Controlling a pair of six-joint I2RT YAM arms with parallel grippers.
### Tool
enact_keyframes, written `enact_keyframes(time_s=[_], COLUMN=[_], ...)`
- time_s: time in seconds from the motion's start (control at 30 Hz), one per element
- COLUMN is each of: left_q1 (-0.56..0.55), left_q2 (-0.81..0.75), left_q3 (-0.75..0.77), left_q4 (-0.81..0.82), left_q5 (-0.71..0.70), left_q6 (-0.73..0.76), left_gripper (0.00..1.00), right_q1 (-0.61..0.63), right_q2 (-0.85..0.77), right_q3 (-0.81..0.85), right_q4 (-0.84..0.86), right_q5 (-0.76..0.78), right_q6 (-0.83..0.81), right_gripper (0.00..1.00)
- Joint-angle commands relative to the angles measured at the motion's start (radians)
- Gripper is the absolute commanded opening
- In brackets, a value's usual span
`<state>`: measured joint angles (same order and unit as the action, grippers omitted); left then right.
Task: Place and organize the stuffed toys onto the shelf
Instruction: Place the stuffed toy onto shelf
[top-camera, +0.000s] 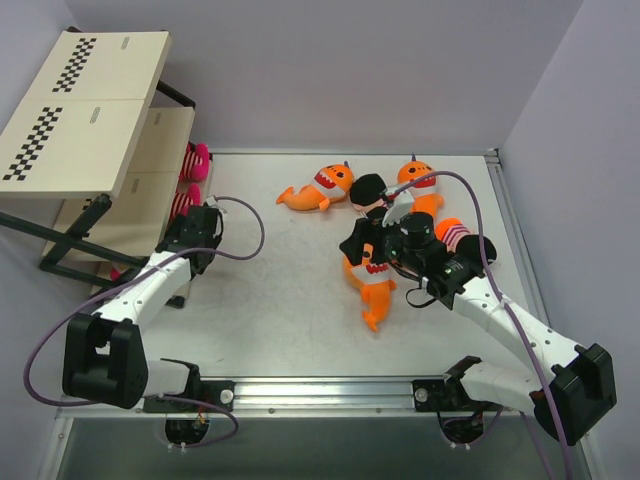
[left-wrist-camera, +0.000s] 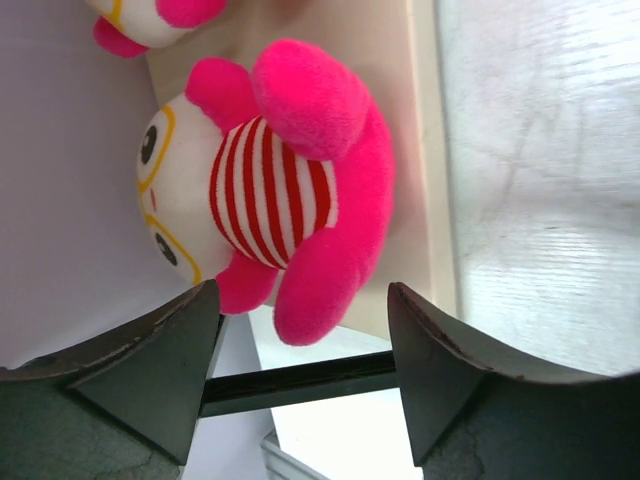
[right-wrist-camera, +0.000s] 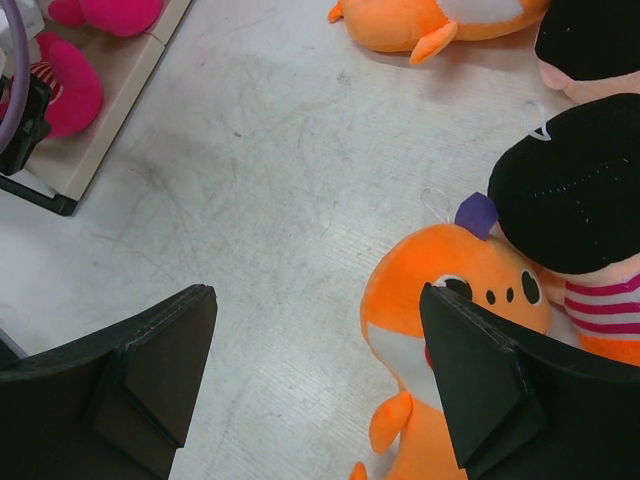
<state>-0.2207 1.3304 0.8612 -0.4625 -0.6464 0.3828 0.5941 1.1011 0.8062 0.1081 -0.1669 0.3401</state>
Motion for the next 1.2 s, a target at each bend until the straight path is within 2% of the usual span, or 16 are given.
enact_keyframes(time_s=[0.0,0.23,0.53,0.7,0.93,1.17], left_q1=[-0.009,-0.1,-0.294,-0.356,-0.378,-0.376], left_q2=[-0.048,-0.105,-0.152,-0.218,-0.426,-0.661], left_q3=[0.042,0.058,0.174,0.205,0.18,0.075], left_q4=[-0.019,-0.03,-0.05,-0.048,-0.044,0.034], left_q5=[0.053,0.125,0.126,0.162,0.248,0.341], left_q6=[-0.05,-0.097,-0.194,-0.275,-0.337,-0.369], left_gripper=[0.77,0.84,0.88,0.9,0.97,0.94], right_q1=[-0.01,-0.019,-0.069,-0.111,-0.162,-0.192], right_q2=[-0.004,0.002,-0.017,-0.05,-0.075,-0.113], right_q3=[0.045,0.051,0.099,0.111,0.102,0.041], right_q4=[0.022,0.016,-0.051,-0.093,-0.26,-0.295], right_q5=[-0.02,-0.026,0.012,0.052,0.159,0.228], right_q6=[0.008,0.016,0.013,0.028,0.054,0.154], right_gripper=[0.85,0.85,0.84,0.85,0.84,0.81])
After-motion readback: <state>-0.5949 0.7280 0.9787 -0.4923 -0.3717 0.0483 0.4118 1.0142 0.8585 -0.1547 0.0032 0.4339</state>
